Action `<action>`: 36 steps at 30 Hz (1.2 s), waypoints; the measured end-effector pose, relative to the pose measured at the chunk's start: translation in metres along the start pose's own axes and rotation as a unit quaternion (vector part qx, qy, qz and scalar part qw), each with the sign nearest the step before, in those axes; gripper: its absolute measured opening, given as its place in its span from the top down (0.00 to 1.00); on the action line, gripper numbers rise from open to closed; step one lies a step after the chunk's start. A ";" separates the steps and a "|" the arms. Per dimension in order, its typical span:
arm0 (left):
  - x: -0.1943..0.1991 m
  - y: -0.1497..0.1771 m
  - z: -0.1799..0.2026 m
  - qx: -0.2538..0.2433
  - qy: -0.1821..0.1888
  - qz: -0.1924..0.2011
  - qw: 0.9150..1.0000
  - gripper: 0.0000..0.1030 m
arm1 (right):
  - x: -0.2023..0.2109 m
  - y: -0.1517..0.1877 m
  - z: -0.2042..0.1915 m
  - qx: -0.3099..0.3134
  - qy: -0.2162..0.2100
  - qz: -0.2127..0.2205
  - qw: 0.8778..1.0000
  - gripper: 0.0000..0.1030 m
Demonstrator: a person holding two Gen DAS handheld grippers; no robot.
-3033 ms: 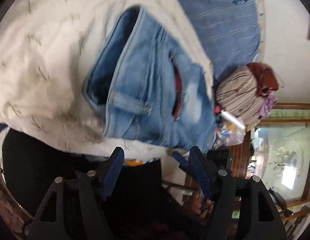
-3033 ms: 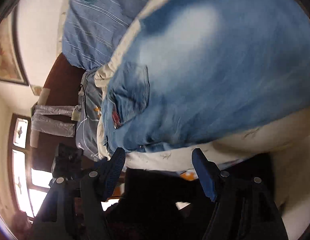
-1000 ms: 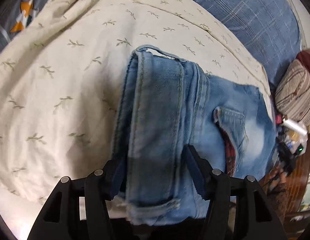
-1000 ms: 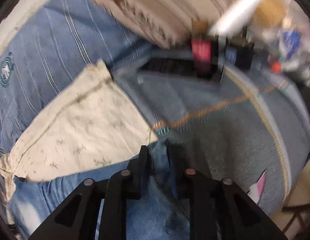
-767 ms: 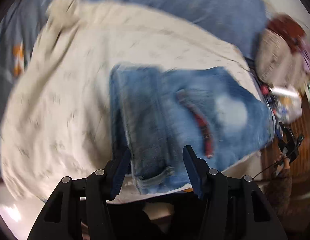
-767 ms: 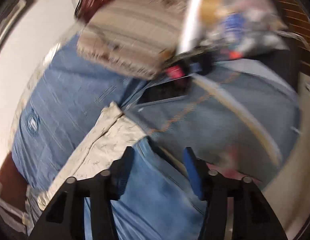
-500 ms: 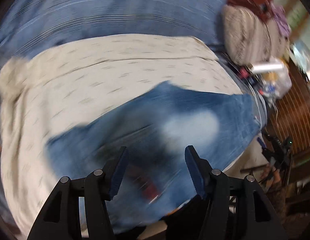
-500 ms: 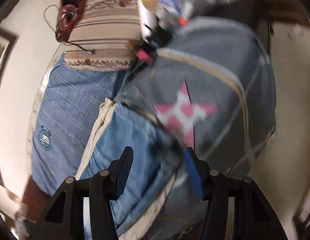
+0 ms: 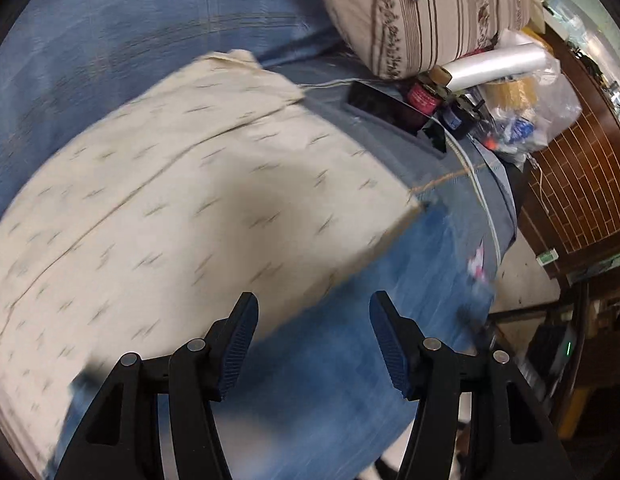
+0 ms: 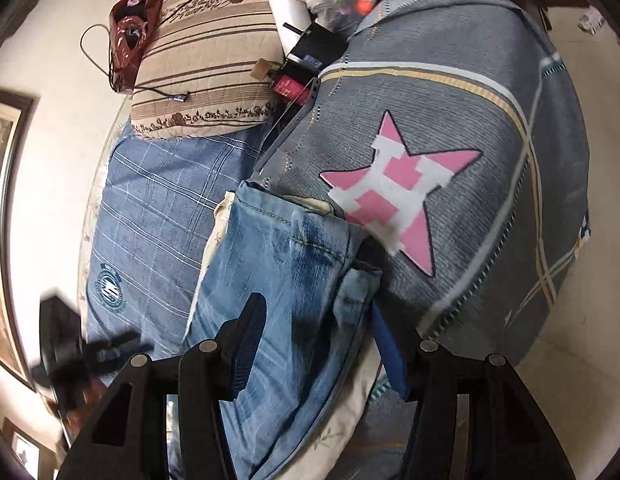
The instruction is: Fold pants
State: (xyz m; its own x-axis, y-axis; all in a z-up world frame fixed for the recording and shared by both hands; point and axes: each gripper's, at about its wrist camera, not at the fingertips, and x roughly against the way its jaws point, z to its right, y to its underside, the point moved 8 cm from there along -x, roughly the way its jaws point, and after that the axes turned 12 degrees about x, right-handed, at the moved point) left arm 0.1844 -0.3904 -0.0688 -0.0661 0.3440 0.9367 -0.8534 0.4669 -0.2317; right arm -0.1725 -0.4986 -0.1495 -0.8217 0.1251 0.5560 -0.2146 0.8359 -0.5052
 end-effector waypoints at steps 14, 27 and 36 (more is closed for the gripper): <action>-0.161 -0.043 0.067 -0.026 0.031 -0.103 0.994 0.35 | -0.003 0.003 0.002 0.007 -0.027 0.005 1.000 0.43; -0.171 -0.007 0.101 -0.200 -0.030 -0.046 0.978 0.74 | 0.001 0.003 0.008 -0.008 -0.019 0.023 1.000 0.59; -0.110 0.007 0.115 -0.207 0.011 0.027 0.978 0.89 | 0.034 -0.013 -0.051 0.138 0.054 0.047 0.988 0.81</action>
State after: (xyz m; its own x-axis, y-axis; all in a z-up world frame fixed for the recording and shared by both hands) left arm 0.1264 -0.5188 -0.1435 -0.0908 0.3932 0.9149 -0.5664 0.7353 -0.3722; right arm -0.1704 -0.4775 -0.0906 -0.7872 0.2631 0.5577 -0.2887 0.6420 -0.7103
